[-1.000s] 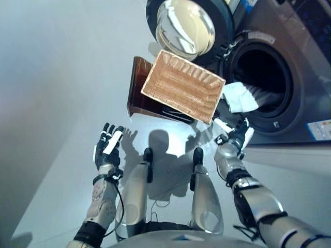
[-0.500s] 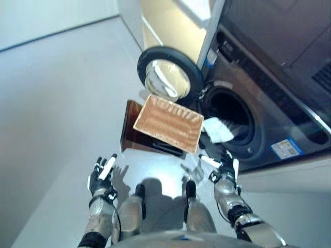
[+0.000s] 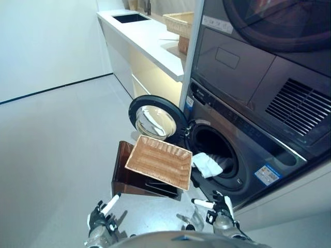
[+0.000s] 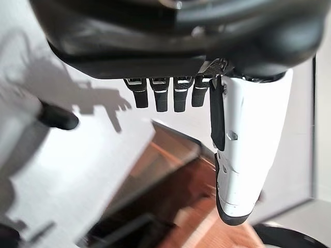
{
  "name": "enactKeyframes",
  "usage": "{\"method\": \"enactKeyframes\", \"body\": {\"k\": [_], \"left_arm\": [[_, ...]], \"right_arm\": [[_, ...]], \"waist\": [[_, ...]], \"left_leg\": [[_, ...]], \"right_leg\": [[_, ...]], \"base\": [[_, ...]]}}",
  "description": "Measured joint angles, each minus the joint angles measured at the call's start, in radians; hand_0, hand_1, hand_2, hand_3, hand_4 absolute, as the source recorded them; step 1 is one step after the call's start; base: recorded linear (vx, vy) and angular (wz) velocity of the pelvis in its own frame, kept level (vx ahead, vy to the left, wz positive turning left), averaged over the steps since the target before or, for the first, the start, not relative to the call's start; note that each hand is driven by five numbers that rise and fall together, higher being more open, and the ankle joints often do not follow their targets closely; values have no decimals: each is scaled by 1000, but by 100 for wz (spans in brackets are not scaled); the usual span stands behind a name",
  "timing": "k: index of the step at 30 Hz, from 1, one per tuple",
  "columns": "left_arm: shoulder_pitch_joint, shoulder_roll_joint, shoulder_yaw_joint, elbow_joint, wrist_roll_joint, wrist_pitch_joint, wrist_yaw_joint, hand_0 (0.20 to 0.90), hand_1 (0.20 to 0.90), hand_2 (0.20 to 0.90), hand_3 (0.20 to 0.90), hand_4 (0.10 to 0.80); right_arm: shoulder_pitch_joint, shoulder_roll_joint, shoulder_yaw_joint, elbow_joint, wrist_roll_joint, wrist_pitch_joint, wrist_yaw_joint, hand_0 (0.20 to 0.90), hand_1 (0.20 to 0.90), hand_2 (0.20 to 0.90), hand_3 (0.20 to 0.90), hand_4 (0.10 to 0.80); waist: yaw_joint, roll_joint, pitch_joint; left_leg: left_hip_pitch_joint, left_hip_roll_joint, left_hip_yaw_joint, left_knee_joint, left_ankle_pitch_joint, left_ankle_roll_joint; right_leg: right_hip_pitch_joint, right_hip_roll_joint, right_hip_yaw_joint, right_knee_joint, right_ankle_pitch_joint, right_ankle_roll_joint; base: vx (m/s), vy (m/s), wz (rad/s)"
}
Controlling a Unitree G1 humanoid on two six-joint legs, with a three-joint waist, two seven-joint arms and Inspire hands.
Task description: Pick up the clothes and place them into the washing machine
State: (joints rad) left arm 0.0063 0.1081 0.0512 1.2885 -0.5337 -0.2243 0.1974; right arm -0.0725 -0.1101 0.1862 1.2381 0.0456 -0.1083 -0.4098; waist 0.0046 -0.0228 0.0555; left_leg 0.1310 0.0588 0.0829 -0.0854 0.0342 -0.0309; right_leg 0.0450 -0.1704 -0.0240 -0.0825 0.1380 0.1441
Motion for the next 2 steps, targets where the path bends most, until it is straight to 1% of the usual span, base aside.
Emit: {"method": "enactKeyframes", "body": {"k": [1, 2], "left_arm": [[13, -1, 18, 14, 14, 7, 1, 900, 900, 900, 900, 800], [18, 0, 24, 19, 20, 10, 2, 900, 900, 900, 900, 800]], "right_arm": [[6, 0, 0, 13, -3, 0, 0, 900, 900, 900, 900, 800], [8, -1, 0, 20, -5, 1, 0, 900, 900, 900, 900, 800]], "waist": [[0, 4, -6], [0, 5, -5]], "left_leg": [[7, 1, 1, 0, -2, -2], [17, 1, 1, 0, -3, -2]], "right_leg": [[9, 1, -2, 0, -6, -3], [17, 1, -2, 0, -7, -3]], "base": [[42, -16, 4], [0, 0, 0]]}}
